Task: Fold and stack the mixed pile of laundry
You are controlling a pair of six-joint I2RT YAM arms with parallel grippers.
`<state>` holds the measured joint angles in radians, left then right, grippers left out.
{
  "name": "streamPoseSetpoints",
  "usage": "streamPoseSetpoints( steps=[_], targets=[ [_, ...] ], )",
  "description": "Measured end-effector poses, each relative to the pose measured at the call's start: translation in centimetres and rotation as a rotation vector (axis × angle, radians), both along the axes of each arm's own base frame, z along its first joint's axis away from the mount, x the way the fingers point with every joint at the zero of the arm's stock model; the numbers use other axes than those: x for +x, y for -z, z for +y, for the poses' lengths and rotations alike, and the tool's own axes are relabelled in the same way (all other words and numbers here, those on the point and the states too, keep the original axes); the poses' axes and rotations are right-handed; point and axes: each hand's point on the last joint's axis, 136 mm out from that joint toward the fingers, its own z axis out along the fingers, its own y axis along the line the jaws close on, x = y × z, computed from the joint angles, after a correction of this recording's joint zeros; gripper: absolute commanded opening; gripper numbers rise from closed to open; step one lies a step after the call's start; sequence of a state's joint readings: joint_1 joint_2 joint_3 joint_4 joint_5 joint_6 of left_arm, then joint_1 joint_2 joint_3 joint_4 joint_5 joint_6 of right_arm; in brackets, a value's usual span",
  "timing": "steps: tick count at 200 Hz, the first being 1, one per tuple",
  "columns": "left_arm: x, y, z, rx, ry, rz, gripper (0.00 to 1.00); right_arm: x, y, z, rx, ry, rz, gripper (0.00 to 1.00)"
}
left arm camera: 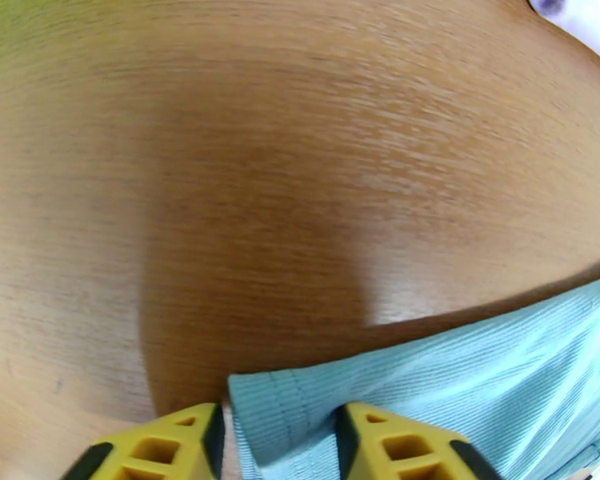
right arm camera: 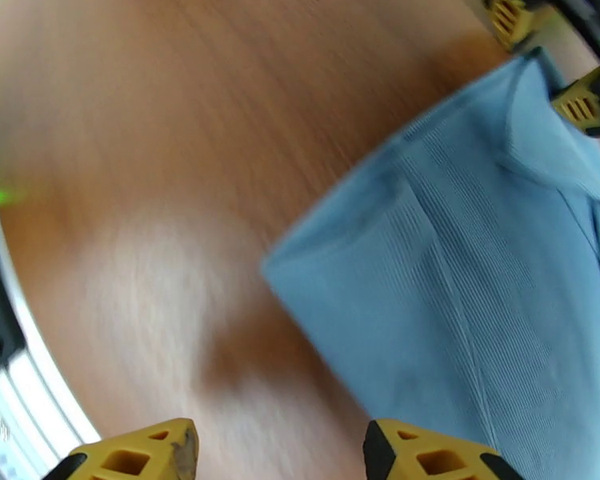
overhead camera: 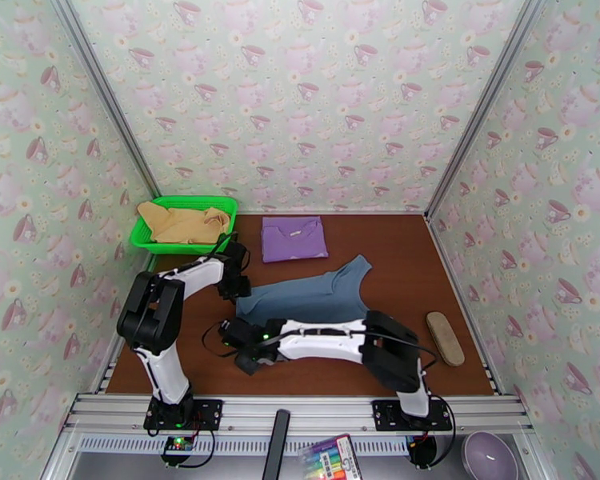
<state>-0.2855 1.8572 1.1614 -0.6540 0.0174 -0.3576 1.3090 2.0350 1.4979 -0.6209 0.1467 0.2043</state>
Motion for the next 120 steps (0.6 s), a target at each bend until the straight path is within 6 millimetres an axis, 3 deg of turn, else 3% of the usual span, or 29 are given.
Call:
streamPoseSetpoints(
  steps=[43, 80, 96, 109, 120],
  targets=[
    [-0.1, 0.0, 0.1, -0.003, 0.0, -0.015, 0.32, 1.0, 0.4, 2.9, 0.014, 0.037, 0.002, 0.6],
    [0.0, 0.1, 0.2, -0.004, -0.002, -0.022, 0.26, 1.3, 2.1, 3.7, -0.032, 0.089, 0.036, 0.59],
    [0.0, 0.1, 0.1, -0.006, 0.001, -0.025, 0.17, 1.3, 3.2, 3.5, -0.071, 0.111, 0.045, 0.59],
    [0.2, 0.0, -0.1, -0.021, 0.009, -0.033, 0.0, 1.6, 3.0, 3.7, -0.081, 0.129, 0.041, 0.56],
    [0.3, -0.1, -0.4, -0.031, 0.008, -0.039, 0.0, 1.6, 3.3, 3.7, -0.096, 0.136, 0.039, 0.5]
  ],
)
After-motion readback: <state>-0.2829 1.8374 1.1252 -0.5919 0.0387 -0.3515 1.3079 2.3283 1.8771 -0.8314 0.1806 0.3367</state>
